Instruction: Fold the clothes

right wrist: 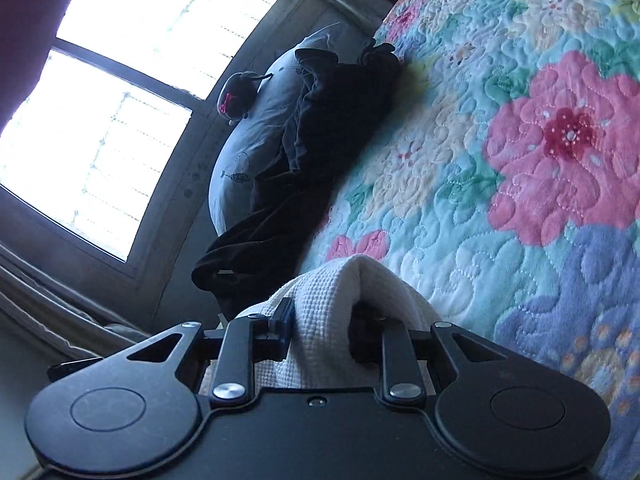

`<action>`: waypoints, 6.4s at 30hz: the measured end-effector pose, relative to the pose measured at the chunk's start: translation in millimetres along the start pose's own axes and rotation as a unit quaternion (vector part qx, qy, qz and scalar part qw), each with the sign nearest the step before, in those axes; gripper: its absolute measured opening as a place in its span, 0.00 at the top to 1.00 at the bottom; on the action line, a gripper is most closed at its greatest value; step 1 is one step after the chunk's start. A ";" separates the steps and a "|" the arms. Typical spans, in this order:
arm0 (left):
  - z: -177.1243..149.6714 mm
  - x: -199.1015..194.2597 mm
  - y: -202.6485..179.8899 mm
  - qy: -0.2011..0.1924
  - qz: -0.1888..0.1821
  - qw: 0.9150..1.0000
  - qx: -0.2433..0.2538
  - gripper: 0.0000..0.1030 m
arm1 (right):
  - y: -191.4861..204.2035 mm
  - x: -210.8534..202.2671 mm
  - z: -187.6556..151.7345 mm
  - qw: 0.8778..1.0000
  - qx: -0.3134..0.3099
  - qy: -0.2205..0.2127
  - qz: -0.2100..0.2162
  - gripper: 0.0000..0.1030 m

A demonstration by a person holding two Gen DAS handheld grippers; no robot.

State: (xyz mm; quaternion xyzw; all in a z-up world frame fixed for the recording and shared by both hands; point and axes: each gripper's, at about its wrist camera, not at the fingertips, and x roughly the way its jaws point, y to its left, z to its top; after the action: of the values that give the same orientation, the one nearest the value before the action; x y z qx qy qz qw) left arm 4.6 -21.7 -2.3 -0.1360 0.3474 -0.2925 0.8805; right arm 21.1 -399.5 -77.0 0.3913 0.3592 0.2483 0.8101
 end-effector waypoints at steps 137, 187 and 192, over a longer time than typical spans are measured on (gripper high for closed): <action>-51.6 134.8 31.0 0.105 -0.136 0.976 -0.135 0.00 | -38.6 -8.0 -73.7 0.988 0.048 -0.079 -0.126 0.05; -241.9 -0.8 -471.1 0.220 -0.296 0.852 0.371 0.12 | -38.5 -535.5 -322.0 0.880 0.044 -0.249 -0.403 0.34; -253.9 26.1 -470.6 0.256 -0.256 0.854 0.374 0.12 | -39.5 -554.6 -323.6 0.854 0.052 -0.289 -0.430 0.33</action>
State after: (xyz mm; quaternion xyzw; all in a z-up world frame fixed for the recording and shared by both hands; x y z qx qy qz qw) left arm -353.5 -419.4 8.9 0.1993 0.3779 -0.6402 0.6385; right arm -568.4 -653.6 -35.1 0.2935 0.2540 -0.2687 0.8816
